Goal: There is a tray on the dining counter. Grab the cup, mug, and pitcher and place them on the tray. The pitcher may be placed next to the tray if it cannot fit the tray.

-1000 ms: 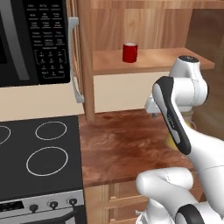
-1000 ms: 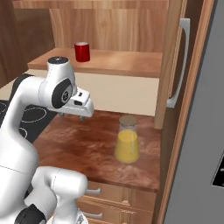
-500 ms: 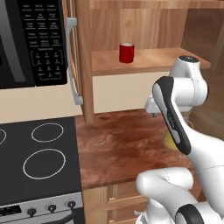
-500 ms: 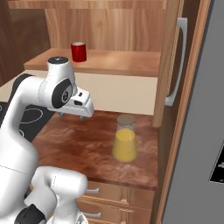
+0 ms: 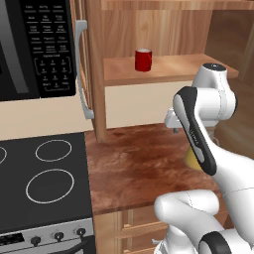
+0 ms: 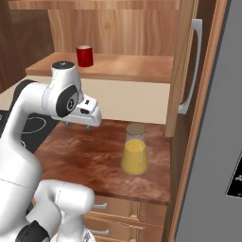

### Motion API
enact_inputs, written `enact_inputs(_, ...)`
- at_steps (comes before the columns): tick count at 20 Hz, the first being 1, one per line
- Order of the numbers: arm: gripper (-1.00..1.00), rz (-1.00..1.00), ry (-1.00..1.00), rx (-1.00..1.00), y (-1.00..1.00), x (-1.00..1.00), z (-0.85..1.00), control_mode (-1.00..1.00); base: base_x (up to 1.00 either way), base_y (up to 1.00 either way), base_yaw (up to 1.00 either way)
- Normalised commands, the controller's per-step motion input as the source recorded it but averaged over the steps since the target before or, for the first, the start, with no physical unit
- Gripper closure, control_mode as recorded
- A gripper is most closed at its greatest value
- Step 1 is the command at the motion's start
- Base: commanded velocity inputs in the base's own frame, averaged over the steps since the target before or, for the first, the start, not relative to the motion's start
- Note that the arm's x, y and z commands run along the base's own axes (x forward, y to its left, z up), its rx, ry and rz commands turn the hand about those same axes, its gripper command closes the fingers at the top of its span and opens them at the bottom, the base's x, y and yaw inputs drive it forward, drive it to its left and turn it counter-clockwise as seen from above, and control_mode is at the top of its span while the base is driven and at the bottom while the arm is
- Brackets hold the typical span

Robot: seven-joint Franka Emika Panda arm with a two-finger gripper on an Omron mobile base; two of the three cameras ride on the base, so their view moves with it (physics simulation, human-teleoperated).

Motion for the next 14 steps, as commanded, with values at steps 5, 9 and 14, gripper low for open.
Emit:
enact_inputs(5, -1.0, 0.0, 0.0, 0.0, 0.0, 0.22, 0.01, -1.0, 0.0, 0.0, 0.0)
enact_inputs(9, -1.0, 0.04, -0.12, 0.0, 0.0, 0.03, 0.2, -1.0, 0.0, 0.0, 0.0)
enact_inputs(14, -1.0, 0.11, -0.21, 0.0, 0.0, 0.0, 0.32, -1.0, 0.0, 0.0, 0.0)
